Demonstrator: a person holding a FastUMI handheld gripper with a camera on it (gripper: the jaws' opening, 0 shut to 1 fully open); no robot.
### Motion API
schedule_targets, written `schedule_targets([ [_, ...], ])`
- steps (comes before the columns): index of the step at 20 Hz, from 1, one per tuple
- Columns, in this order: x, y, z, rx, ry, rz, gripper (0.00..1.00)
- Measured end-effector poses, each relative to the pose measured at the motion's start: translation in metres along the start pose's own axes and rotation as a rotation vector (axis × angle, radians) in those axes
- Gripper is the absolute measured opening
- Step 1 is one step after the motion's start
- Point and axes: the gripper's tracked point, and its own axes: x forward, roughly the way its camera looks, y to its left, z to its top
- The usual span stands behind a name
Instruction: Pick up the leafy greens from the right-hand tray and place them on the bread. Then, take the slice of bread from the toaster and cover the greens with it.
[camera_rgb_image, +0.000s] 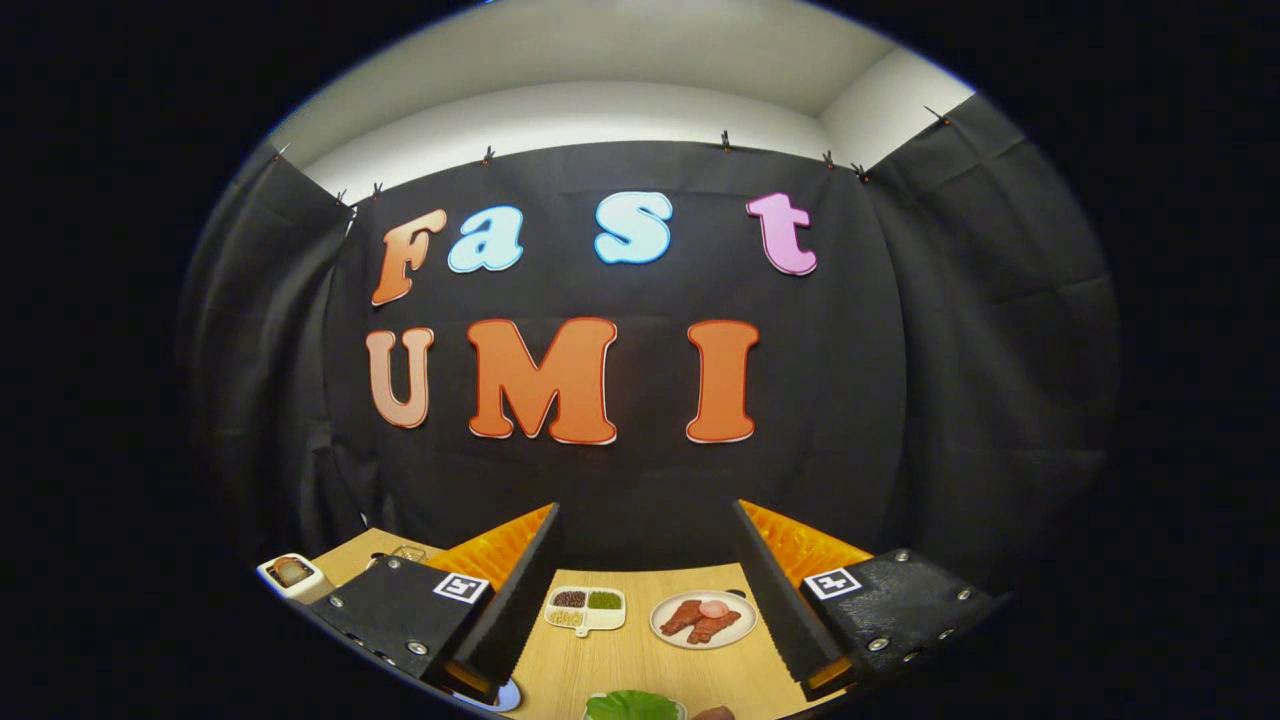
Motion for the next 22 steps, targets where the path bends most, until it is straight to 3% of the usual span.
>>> schedule_targets([
  [6, 0.009, 0.006, -0.058, 0.002, 0.160, 0.028, 0.99],
  [17, 0.010, 0.019, -0.212, 0.043, 0.667, 0.070, 0.99],
  [22, -0.011, 0.019, -0.274, 0.044, 0.894, 0.085, 0.98],
])
